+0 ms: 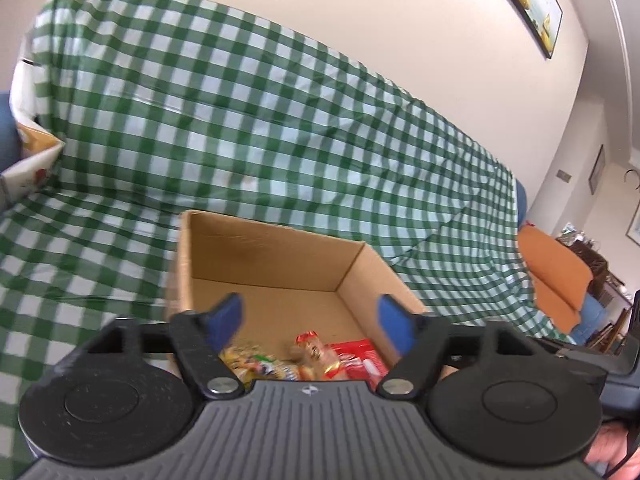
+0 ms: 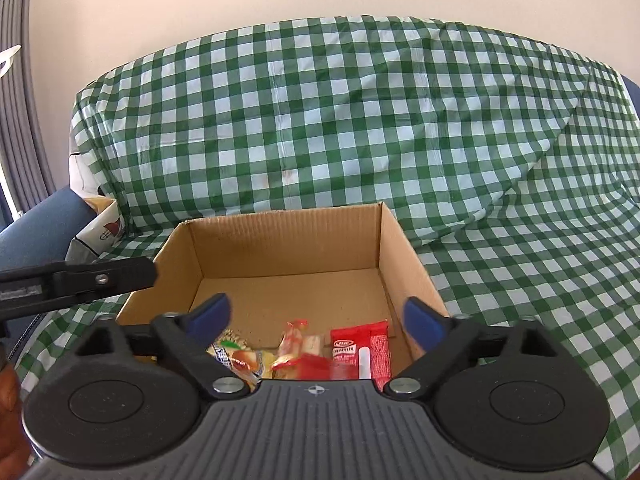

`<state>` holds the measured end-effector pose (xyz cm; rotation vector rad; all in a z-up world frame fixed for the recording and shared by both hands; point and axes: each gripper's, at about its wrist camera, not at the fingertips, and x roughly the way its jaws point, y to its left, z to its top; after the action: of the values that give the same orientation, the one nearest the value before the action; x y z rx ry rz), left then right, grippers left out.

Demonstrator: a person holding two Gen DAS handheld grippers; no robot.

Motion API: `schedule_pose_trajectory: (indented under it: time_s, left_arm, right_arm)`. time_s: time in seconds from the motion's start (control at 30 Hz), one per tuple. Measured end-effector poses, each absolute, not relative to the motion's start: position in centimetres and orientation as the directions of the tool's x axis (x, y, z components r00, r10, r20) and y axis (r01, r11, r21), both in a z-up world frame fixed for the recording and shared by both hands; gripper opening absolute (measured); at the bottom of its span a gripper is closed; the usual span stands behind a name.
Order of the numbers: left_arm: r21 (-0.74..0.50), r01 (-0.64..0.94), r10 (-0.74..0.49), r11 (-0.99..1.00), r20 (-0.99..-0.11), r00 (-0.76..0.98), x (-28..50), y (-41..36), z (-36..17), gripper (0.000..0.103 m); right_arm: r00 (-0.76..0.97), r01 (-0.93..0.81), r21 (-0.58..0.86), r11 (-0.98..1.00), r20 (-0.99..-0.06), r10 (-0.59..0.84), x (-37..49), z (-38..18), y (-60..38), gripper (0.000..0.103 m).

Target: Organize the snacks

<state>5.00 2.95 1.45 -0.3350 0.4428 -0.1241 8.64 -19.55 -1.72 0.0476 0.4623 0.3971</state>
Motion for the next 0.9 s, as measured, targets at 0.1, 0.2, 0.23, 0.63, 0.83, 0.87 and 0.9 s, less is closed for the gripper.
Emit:
schedule_pose_trajectory:
  time_s: [0.1, 0.2, 0.23, 0.63, 0.83, 0.87, 0.9]
  left_arm:
    - [-0.317, -0.016, -0.130, 0.948, -0.435, 0.891, 2.9, 3.1, 1.9, 0.085]
    - [-0.317, -0.041, -0.122, 0.948, -0.478, 0.870, 0.7, 2.6, 2.1, 0.088]
    - [-0.333, -0.044, -0.134, 0.942, -0.493, 0.859, 0.1, 2.4, 2.1, 0.091]
    - [-0.278, -0.126, -0.098, 0.952, -0.671, 0.735, -3.0, -1.2, -1.7, 0.103]
    - [-0.242, -0.196, -0.021, 0.950, -0.678, 0.734, -2.4, 0.0, -2.2, 0.103]
    - [-0.246, -0.200, -0.021, 0.948, -0.678, 0.734, -2.2, 0.0, -2.1, 0.103]
    - [-0.246, -0.202, -0.020, 0.948, -0.678, 0.735, -2.1, 0.1, -2.1, 0.103]
  right_arm:
    - [0.816, -0.371, 0.143, 0.918, -0.422, 0.395, 7.2, -1.4, -20.1, 0.102]
    - [0.810, -0.358, 0.162, 0.919, -0.436, 0.393, 5.8, -1.3, -21.3, 0.102]
    - [0.805, -0.352, 0.167, 0.921, -0.448, 0.389, 5.3, -1.4, -21.7, 0.102]
    - [0.776, -0.321, 0.106, 0.941, -0.540, 0.326, 2.1, -3.2, -22.7, 0.102]
    - [0.766, -0.302, 0.126, 0.945, -0.559, 0.319, 3.0, -3.5, -22.4, 0.102]
    - [0.762, -0.303, 0.128, 0.944, -0.562, 0.321, 3.1, -3.5, -22.4, 0.102]
    - [0.759, -0.306, 0.128, 0.943, -0.565, 0.323, 3.2, -3.6, -22.3, 0.102]
